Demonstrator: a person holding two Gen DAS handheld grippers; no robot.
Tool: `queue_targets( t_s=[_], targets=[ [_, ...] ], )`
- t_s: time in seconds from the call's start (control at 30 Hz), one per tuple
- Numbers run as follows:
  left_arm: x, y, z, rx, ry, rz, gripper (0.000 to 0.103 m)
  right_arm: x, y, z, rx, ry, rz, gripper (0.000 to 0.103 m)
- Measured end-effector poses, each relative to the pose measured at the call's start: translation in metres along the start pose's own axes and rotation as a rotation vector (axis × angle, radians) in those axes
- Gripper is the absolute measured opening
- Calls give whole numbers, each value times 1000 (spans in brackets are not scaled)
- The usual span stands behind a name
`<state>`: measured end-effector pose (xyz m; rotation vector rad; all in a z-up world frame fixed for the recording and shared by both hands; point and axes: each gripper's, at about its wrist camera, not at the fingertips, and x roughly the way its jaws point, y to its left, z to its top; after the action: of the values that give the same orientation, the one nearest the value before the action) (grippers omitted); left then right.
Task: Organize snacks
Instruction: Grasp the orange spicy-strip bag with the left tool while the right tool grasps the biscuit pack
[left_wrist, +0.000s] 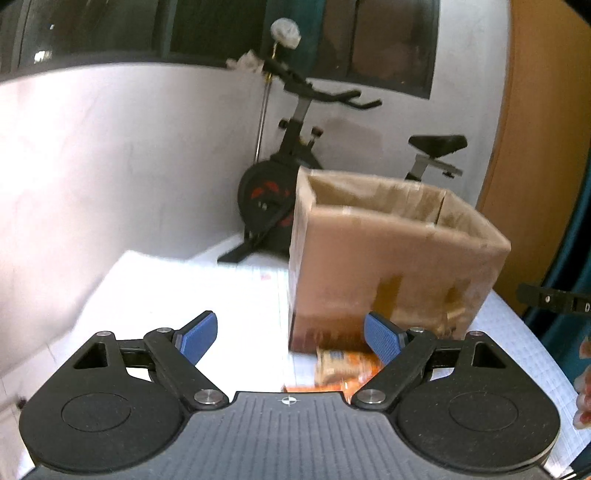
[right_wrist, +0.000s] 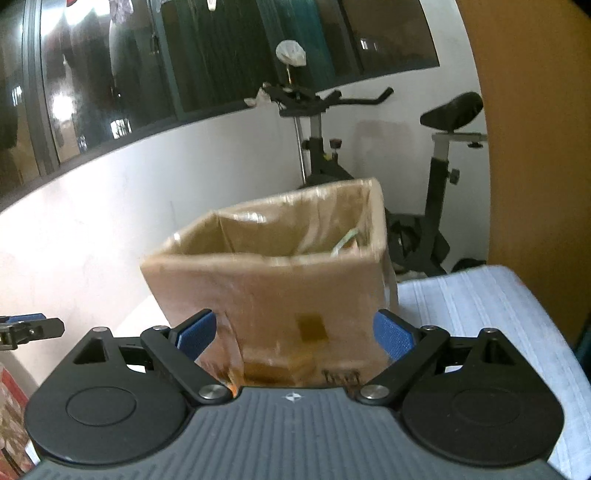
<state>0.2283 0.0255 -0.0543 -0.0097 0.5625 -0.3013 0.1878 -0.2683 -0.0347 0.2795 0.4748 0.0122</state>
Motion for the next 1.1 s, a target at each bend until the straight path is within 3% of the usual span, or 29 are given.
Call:
queue_targets(
  t_s=[0.4,0.5,0.7,1.1],
  targets=[
    [25,-10,-39,-56,66,-29,88,6,-4,-71,-77,122,-25,94],
    [27,-12,-42,-53,73,-44,88,12,-8,-83,-67,163,-20,103],
    [32,-18,-54,-50,89,-47,88,26,-9,-108,-100,241,-11,103],
    [49,-34,-60,-45,139,-83,89,49,-23,-133,-5,351,-9,102]
  ],
)
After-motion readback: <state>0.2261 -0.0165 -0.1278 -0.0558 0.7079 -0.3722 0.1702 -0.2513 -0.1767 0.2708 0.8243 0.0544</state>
